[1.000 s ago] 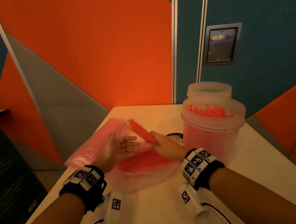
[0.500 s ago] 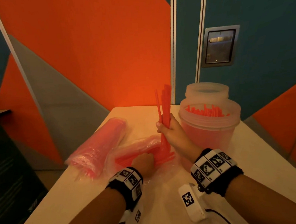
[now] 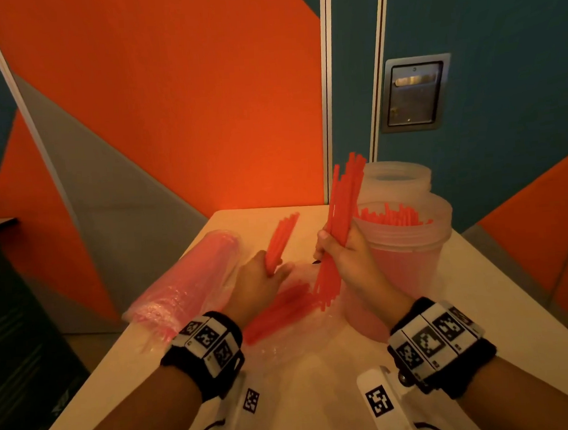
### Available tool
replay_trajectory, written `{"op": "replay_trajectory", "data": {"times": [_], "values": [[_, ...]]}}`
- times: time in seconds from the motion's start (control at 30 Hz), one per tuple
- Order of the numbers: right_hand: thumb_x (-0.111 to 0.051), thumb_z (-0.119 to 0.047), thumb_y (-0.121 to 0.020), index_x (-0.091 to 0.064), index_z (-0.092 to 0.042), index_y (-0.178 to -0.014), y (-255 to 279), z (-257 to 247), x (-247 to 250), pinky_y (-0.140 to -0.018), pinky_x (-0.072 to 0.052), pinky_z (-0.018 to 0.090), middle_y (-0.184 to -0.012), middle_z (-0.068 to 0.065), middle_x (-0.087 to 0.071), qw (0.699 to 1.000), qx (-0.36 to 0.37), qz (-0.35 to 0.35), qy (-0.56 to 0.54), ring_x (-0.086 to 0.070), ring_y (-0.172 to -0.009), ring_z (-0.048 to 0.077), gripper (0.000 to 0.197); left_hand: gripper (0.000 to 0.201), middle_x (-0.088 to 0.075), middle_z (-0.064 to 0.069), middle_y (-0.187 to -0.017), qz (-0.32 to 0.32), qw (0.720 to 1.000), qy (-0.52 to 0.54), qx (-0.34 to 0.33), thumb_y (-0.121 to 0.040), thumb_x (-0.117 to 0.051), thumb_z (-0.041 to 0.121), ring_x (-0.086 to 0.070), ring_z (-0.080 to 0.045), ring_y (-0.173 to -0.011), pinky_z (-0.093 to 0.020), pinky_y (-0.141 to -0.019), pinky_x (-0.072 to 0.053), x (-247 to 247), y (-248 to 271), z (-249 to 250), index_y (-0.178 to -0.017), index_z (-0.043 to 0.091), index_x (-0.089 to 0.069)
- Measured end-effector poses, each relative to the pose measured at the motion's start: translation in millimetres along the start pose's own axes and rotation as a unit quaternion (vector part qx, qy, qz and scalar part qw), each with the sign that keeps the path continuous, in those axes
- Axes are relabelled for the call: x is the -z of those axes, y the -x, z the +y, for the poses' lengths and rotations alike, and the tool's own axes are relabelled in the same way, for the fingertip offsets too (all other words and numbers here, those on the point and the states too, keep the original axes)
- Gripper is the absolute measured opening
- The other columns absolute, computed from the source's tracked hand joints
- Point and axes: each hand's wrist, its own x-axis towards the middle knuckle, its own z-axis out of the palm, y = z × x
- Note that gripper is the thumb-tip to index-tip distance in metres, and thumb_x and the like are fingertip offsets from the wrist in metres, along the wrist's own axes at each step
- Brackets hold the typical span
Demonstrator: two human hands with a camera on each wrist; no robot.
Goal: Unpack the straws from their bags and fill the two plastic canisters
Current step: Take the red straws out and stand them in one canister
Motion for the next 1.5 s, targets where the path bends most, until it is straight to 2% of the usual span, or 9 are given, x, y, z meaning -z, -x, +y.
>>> {"op": "replay_trajectory", "data": {"times": [0.17, 0.33, 0.43, 0.67, 0.9, 1.07, 1.23, 1.37, 1.5], "values": [[-0.050, -0.017, -0.094, -0.055, -0.021, -0.097, 20, -2, -3, -0.056, -0.040, 0.018, -0.058, -0.014, -0.051, 1.000, 0.007, 0.007, 0.011, -0.046, -0.051, -0.002, 0.007, 0.026, -0.049, 0.007, -0.057, 0.115, 0.966, 0.232, -0.005, -0.088, -0.056, 0.040, -0.055, -0.013, -0.055, -0.033, -0.054, -0.054, -5, 15, 50, -0.076, 0.017, -0.055], [-0.063, -0.038, -0.076, -0.066, -0.013, -0.101, 37, -5, 0, -0.051, -0.047, 0.016, -0.064, -0.008, -0.067, 0.998, -0.016, 0.057, -0.033, -0.063, -0.057, 0.002, 0.036, 0.041, -0.069, -0.002, -0.087, 0.086, 0.925, 0.371, 0.008, -0.081, -0.043, 0.059, -0.069, -0.017, -0.080, -0.034, -0.066, -0.057, -34, 39, 87, -0.093, 0.025, -0.061], [-0.061, -0.045, -0.068, -0.066, -0.019, -0.099, 44, -4, 6, -0.052, -0.047, 0.015, -0.069, -0.005, -0.070, 0.998, -0.022, 0.061, -0.019, -0.066, -0.062, 0.002, 0.040, 0.039, -0.065, 0.007, -0.095, 0.059, 0.921, 0.384, 0.005, -0.079, -0.032, 0.063, -0.066, -0.004, -0.088, -0.021, -0.073, -0.052, -44, 45, 91, -0.095, 0.034, -0.053], [-0.066, -0.041, -0.078, -0.069, -0.027, -0.083, 63, 16, 4, -0.076, -0.054, 0.025, -0.081, -0.005, -0.074, 0.990, -0.069, 0.125, -0.006, -0.070, -0.082, 0.005, 0.015, 0.093, -0.066, 0.000, -0.109, 0.073, 0.931, 0.351, 0.063, -0.072, -0.009, 0.085, -0.061, -0.014, -0.104, -0.043, -0.096, -0.049, -68, 56, 89, -0.113, 0.019, -0.059], [-0.064, -0.069, -0.057, -0.067, -0.010, -0.106, 63, 18, 1, -0.085, -0.053, 0.030, -0.093, 0.003, -0.073, 0.987, -0.083, 0.125, -0.050, -0.069, -0.093, 0.012, 0.077, 0.114, -0.056, -0.001, -0.122, 0.051, 0.905, 0.403, 0.124, -0.048, -0.017, 0.100, -0.055, -0.016, -0.114, -0.043, -0.100, -0.045, -72, 57, 95, -0.124, 0.021, -0.048], [-0.055, -0.052, -0.074, -0.062, -0.019, -0.115, 64, 7, 1, -0.087, -0.051, 0.021, -0.104, -0.002, -0.071, 0.992, -0.070, 0.079, -0.062, -0.065, -0.100, 0.002, 0.053, 0.112, -0.055, 0.000, -0.132, -0.016, 0.868, 0.474, 0.150, -0.052, -0.030, 0.098, -0.053, -0.014, -0.121, -0.038, -0.107, -0.039, -68, 50, 97, -0.135, 0.024, -0.044], [-0.059, -0.021, -0.088, -0.066, -0.019, -0.100, 62, 1, 4, -0.071, -0.053, 0.015, -0.086, -0.008, -0.075, 0.991, -0.083, 0.056, -0.087, -0.070, -0.087, 0.004, 0.014, 0.104, -0.027, 0.001, -0.149, 0.067, 0.866, 0.466, 0.168, -0.057, -0.027, 0.095, -0.034, -0.017, -0.135, -0.043, -0.110, -0.034, -60, 47, 108, -0.144, 0.039, -0.024], [-0.066, -0.013, -0.083, -0.066, -0.020, -0.089, 59, 3, 5, -0.062, -0.052, 0.014, -0.072, -0.014, -0.073, 0.991, -0.086, 0.072, -0.069, -0.070, -0.076, 0.003, 0.009, 0.054, -0.001, -0.002, -0.155, 0.124, 0.889, 0.400, 0.188, -0.097, -0.028, 0.048, -0.023, -0.022, -0.138, -0.037, -0.105, -0.032, -56, 45, 111, -0.147, 0.040, -0.009], [-0.071, -0.007, -0.079, -0.067, -0.021, -0.085, 56, 3, 10, -0.063, -0.054, 0.016, -0.071, -0.010, -0.073, 0.991, -0.095, 0.074, -0.061, -0.071, -0.077, 0.006, 0.015, 0.068, -0.051, -0.003, -0.136, 0.032, 0.866, 0.477, 0.148, -0.080, -0.036, 0.075, -0.053, -0.012, -0.121, -0.032, -0.100, -0.046, -63, 47, 98, -0.129, 0.030, -0.050]]}}
